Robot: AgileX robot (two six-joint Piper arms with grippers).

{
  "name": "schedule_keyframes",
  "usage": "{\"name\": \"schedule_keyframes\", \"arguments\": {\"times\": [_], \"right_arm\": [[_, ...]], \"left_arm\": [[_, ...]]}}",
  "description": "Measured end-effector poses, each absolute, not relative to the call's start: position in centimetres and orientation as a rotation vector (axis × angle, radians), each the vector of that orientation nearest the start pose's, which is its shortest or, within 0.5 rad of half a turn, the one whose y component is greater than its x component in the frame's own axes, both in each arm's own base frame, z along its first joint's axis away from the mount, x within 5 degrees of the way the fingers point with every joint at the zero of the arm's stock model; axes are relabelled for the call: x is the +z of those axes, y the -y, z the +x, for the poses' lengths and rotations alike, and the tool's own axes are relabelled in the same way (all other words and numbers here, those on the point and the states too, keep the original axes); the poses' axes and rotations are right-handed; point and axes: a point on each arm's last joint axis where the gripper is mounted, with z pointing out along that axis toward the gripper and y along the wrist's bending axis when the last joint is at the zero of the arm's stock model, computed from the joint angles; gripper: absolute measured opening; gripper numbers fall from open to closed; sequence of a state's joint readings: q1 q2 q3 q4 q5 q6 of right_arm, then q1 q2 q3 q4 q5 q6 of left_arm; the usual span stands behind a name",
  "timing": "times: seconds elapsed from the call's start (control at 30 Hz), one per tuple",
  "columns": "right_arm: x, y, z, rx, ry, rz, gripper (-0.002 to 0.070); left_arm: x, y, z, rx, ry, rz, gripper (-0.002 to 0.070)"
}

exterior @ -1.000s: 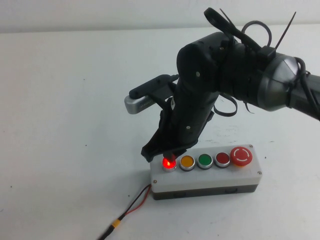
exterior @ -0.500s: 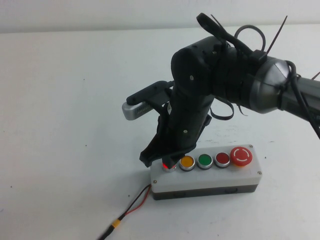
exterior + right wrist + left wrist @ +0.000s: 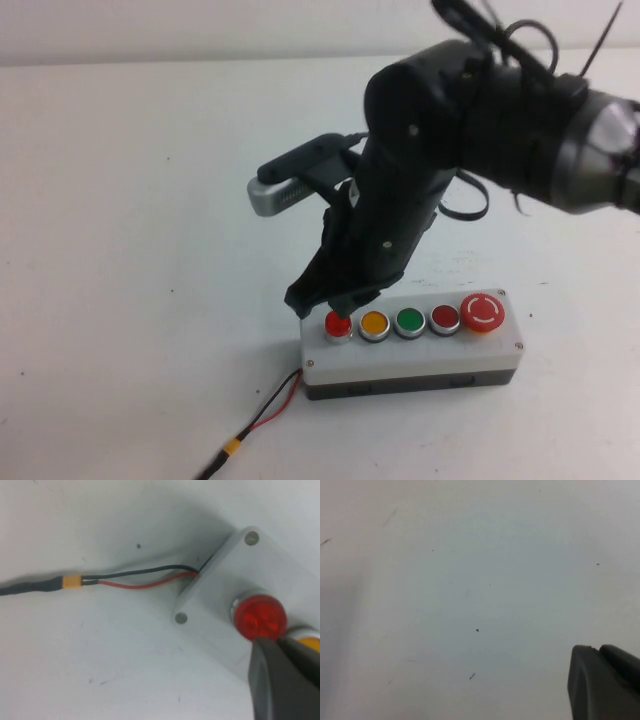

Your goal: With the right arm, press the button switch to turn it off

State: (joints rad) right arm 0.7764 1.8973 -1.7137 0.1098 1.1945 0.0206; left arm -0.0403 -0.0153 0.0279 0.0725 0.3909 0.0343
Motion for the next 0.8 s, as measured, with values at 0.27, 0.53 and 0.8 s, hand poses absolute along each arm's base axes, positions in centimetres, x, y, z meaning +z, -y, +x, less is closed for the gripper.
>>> {"name": "schedule_keyframes", "arguments": {"times": [0.27,0.53,0.8], "right_arm": [[35.3,-24.3,23.6,0.359,-2.567,-0.992,-0.0015],[38.0,-18.5,17.7,0.431,-2.433,-0.916,-0.0015],[38.9,-14.7,14.1,0.401,-2.437,-0.926,-0.0015]], "left_arm": [[17.0,0.0,5.2,0.068,-1.883,0.115,-0.0002],[17.0,0.0,5.2,0.068,-1.883,0.115,-0.0002],[17.0,0.0,5.2,0.068,-1.883,0.115,-0.0002]]}}
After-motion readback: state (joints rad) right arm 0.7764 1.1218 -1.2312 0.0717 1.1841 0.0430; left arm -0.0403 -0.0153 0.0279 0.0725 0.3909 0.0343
